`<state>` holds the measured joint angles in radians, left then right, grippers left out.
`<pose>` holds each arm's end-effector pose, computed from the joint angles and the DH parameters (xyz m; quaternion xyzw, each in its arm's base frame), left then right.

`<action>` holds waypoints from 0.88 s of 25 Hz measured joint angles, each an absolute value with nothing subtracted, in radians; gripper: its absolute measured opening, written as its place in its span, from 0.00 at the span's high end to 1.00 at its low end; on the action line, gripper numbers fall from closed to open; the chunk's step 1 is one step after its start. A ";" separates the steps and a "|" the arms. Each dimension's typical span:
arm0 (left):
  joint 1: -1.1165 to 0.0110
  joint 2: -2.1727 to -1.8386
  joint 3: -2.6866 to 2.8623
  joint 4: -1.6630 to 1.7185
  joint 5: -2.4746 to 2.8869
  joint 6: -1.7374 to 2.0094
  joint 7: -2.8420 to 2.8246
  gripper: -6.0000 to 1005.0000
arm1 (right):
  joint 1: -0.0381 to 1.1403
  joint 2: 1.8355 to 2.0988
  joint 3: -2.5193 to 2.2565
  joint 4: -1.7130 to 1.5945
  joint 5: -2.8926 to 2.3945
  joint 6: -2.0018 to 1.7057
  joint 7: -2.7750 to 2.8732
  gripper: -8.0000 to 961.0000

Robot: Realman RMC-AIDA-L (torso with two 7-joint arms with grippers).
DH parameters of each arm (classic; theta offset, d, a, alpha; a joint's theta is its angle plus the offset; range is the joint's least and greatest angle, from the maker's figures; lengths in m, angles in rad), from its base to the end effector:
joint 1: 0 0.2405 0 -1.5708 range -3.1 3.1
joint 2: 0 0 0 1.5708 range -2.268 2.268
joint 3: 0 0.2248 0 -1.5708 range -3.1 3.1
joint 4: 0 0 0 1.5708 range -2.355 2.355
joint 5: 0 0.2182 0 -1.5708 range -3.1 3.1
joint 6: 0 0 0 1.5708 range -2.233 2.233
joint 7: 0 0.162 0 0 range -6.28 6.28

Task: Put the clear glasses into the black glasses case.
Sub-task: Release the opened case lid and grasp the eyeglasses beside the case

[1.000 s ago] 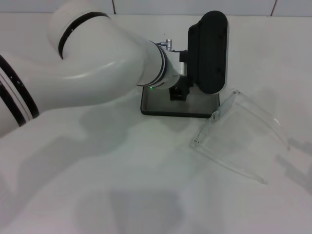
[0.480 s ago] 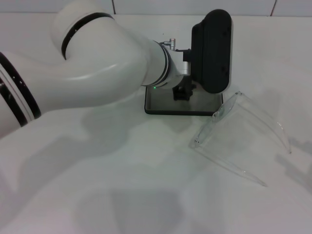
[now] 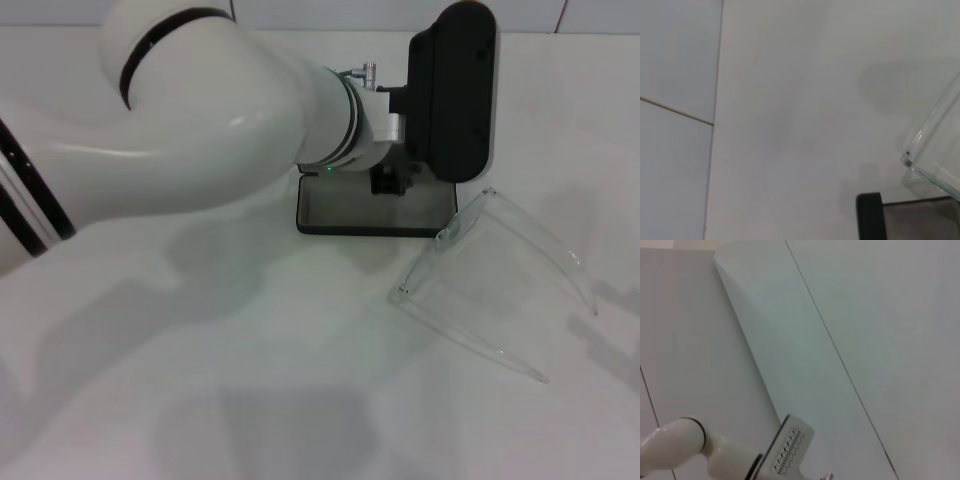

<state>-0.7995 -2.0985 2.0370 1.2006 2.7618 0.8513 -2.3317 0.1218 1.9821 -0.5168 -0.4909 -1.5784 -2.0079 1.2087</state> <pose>-0.0610 0.3693 -0.1216 -0.9298 0.1933 0.1865 0.2518 0.3006 0.2000 0.0866 -0.8104 0.2375 0.4814 0.2349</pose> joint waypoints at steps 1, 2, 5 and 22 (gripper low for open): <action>-0.799 -2.098 2.033 1.214 2.764 0.861 -2.332 0.59 | 0.122 1.982 -0.517 -0.491 -1.578 -2.008 1.209 0.34; -0.797 -2.098 2.028 1.227 2.764 0.870 -2.331 0.59 | 0.122 1.982 -0.517 -0.491 -1.578 -2.008 1.209 0.34; -0.775 -2.097 2.007 1.294 2.765 0.901 -2.329 0.58 | 0.123 1.981 -0.516 -0.491 -1.578 -2.008 1.209 0.34; -0.451 -2.089 1.427 1.706 2.006 0.941 -2.200 0.60 | 0.399 1.927 -0.619 -0.840 -1.870 -1.994 1.315 0.34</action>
